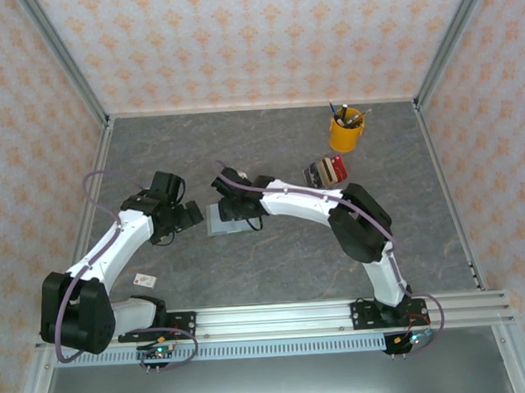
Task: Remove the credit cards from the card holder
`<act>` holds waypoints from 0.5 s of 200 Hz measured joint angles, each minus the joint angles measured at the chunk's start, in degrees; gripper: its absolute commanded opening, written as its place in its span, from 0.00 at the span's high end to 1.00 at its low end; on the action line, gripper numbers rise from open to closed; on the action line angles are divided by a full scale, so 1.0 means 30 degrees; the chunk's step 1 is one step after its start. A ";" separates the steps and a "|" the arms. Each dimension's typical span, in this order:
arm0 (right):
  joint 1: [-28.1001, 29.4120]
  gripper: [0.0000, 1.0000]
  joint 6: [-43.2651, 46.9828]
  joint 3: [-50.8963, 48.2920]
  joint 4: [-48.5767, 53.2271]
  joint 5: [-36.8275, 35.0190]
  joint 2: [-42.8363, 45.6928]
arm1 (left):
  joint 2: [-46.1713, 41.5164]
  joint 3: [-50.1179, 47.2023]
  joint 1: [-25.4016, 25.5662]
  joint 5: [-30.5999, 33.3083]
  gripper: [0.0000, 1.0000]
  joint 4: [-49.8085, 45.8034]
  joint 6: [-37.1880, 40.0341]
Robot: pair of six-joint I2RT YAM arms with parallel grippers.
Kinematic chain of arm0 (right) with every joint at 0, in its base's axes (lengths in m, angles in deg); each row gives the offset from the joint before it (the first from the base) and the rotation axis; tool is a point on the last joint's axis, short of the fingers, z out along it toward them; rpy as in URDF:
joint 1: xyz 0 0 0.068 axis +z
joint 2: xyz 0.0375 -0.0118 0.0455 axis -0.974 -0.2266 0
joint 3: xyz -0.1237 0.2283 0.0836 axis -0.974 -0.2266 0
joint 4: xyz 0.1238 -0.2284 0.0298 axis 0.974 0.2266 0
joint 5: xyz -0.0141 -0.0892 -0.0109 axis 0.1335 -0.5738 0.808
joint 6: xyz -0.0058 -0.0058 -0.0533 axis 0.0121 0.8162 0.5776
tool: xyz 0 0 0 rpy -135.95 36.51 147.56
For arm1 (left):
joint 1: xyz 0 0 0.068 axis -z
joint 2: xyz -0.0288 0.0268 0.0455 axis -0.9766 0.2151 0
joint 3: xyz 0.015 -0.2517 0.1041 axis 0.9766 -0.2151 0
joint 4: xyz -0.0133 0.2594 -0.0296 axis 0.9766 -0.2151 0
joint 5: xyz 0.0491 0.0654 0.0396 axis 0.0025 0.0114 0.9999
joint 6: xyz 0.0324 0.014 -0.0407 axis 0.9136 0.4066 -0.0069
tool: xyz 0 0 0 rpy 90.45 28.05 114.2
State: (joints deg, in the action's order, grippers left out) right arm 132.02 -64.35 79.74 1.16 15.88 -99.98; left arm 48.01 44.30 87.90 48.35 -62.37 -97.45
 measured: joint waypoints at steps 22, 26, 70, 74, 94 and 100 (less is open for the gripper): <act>0.0466 0.36 -0.0809 0.0816 0.0576 -0.0780 -0.0933 | -0.0248 -0.0459 -0.0066 0.0007 0.00 0.0036 -0.0189; 0.0503 0.35 -0.0860 0.0954 0.0692 -0.0962 -0.1056 | -0.0321 -0.0525 -0.0087 0.0015 0.00 0.0029 -0.0204; 0.0444 0.24 -0.1545 0.1778 0.1902 -0.2433 -0.1923 | -0.0918 -0.0619 -0.0248 0.0066 0.00 0.0109 -0.0350; 0.0444 0.24 -0.1566 0.1778 0.1931 -0.2470 -0.1945 | -0.0911 -0.0619 -0.0248 0.0066 0.00 0.0117 -0.0350; 0.0444 0.23 -0.1603 0.1778 0.2055 -0.2455 -0.2200 | -0.0903 -0.0619 -0.0299 -0.0022 0.00 0.0153 -0.0350; 0.0444 0.23 -0.1603 0.1778 0.2062 -0.2441 -0.2288 | -0.0903 -0.0619 -0.0321 -0.0102 0.00 0.0182 -0.0357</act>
State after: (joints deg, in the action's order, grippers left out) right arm 133.35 -69.15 85.07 7.34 8.56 -106.85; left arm 45.30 42.44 86.94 48.05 -61.82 -98.52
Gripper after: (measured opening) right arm 0.765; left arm 0.998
